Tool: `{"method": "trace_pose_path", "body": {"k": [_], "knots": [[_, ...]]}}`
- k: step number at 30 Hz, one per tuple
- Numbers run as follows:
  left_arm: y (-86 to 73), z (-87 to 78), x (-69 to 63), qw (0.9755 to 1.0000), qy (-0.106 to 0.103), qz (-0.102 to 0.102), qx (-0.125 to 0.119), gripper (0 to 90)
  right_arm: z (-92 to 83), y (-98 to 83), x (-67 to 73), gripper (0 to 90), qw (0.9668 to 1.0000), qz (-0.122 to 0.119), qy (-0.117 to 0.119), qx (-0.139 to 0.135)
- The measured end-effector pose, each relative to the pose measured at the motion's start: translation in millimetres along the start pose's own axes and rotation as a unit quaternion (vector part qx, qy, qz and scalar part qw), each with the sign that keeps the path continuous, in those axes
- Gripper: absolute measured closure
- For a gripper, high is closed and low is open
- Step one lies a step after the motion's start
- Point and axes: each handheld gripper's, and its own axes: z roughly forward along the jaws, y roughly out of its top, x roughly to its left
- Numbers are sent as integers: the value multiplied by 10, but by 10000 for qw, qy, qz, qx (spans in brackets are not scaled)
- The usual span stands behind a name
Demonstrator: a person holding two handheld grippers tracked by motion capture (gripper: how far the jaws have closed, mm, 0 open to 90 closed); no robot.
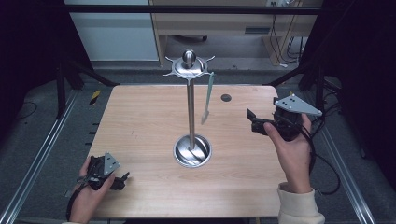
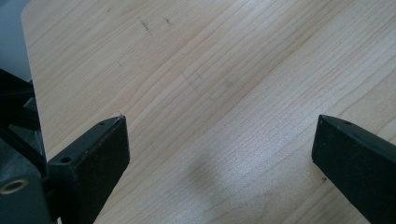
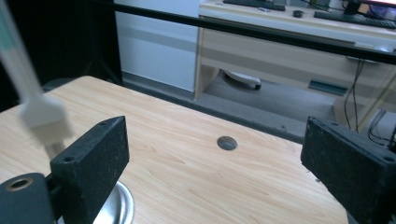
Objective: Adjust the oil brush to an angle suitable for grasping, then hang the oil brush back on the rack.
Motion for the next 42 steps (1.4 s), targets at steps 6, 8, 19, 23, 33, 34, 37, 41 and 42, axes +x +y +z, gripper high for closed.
{"method": "trace_pose_path", "body": {"k": [6,8,19,23,33,34,37,41,42], "knots": [[1,0,1,10000,4,-14,-20,37,87,-131,-95,90,9998,91,-146,140],[2,0,0,10000,5,-19,-20,37,108,-167,-124,94,9996,112,-181,167],[3,5,-1,10000,2,-15,-18,37,229,-435,-297,118,9982,311,-291,434],[3,3,-1,10000,2,-18,-24,37,276,-516,-331,119,9976,290,-300,555],[3,2,-1,10000,2,-13,-23,37,443,-730,-340,125,9954,310,-265,870],[3,1,1,10000,3,-19,-29,37,467,-759,-333,126,9953,311,-248,885],[4,-2,3,10000,11,-18,-33,37,540,-844,-314,126,9943,318,-182,997],[3,-3,2,10000,15,-20,-37,37,642,-953,-274,128,9929,331,-95,1141],[3,-5,5,10000,19,-20,-39,37,661,-978,-268,128,9927,354,-74,1154]]}}
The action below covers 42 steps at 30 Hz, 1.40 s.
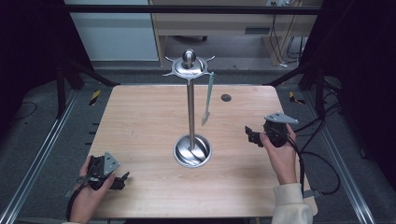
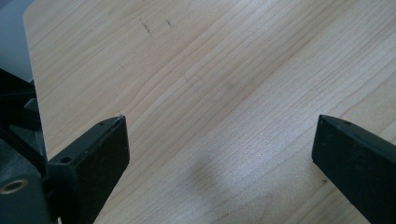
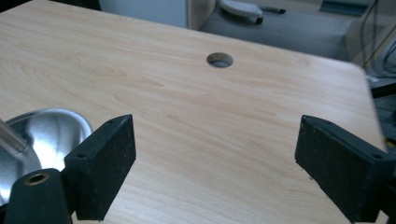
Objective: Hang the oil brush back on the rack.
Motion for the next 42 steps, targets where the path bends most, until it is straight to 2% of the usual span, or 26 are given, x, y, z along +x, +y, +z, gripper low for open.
{"method": "trace_pose_path", "body": {"k": [4,7,10,24,30,37,42], "knots": [[-3,-5,8,10000,15,-6,-5,37,127,-87,32,125,9996,-23,82,259],[0,-2,5,10000,15,-4,-6,36,179,-126,63,130,9995,-42,106,310],[3,-4,2,10000,16,0,-11,36,233,-187,71,130,9991,58,180,381],[-1,-6,8,10000,19,-11,-3,35,422,-343,167,135,9968,-178,226,751],[-2,-5,10,10000,13,-9,4,35,498,-445,159,135,9961,-96,230,841],[0,-3,5,10000,21,-4,0,35,567,-508,196,136,9954,-207,276,899],[-1,-2,6,10000,22,-4,5,35,599,-532,219,136,9953,-172,346,889]]}}
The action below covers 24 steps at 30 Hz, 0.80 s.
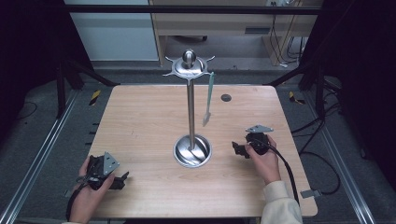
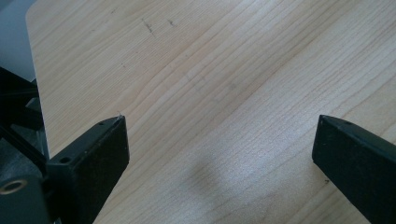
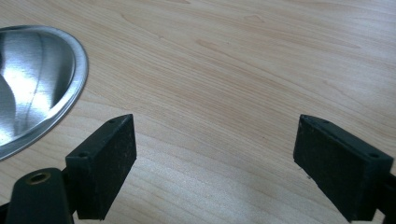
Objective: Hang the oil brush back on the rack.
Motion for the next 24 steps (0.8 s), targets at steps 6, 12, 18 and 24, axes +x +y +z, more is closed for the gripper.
{"method": "trace_pose_path", "body": {"k": [6,12,18,24], "knots": [[0,2,0,10000,-3,2,2,35,41,-25,0,137,10000,71,38,-34],[0,3,-3,10000,-6,7,8,35,82,-46,20,138,9999,-50,32,-107],[0,3,-2,10000,-4,6,8,35,122,-59,71,138,9995,-188,110,-222],[-1,3,-2,10000,-6,5,9,35,141,-71,88,129,9994,-224,172,-222]]}}
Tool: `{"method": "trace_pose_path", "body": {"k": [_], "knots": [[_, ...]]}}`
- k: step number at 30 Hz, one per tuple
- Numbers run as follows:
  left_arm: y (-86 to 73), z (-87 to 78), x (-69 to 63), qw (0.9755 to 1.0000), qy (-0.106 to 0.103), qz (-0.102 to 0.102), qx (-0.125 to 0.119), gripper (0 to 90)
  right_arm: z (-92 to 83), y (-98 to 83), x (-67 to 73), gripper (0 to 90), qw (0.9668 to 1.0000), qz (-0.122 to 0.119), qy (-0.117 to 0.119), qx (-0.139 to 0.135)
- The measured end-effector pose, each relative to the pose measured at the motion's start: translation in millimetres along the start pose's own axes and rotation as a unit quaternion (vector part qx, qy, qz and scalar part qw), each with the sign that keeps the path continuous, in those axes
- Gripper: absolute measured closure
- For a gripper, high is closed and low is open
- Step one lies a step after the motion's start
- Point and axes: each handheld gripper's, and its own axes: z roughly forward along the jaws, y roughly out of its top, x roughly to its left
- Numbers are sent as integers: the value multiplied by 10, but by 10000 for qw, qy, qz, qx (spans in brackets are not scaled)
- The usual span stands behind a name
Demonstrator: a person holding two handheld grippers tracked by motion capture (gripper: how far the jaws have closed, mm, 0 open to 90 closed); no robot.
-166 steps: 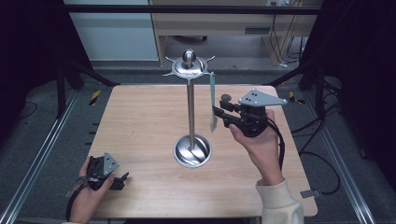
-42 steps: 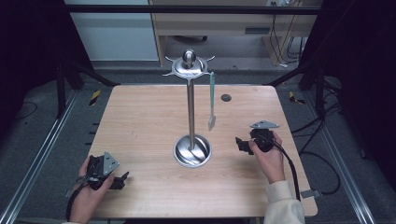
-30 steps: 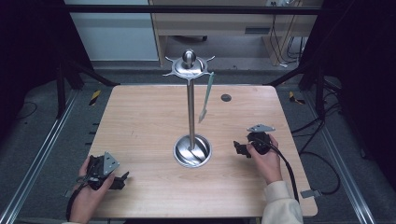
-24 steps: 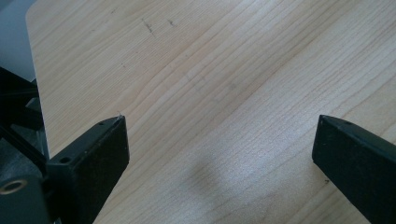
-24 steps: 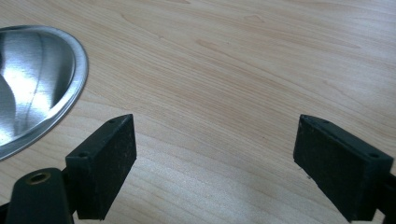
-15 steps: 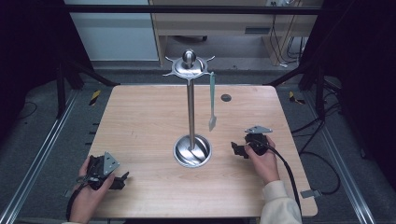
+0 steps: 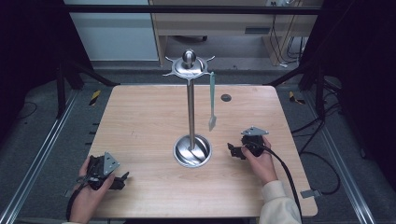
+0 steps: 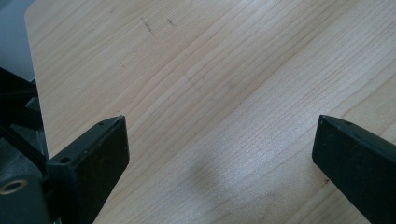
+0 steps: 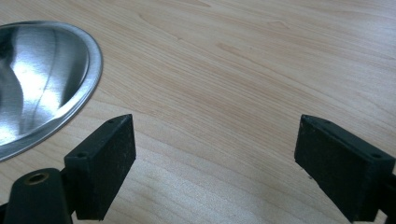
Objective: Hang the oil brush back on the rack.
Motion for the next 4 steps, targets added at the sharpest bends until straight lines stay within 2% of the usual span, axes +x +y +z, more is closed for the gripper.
{"method": "trace_pose_path", "body": {"k": [4], "knots": [[0,3,0,10000,-4,3,-1,35,3,-1,3,123,10000,-3,7,26]]}}
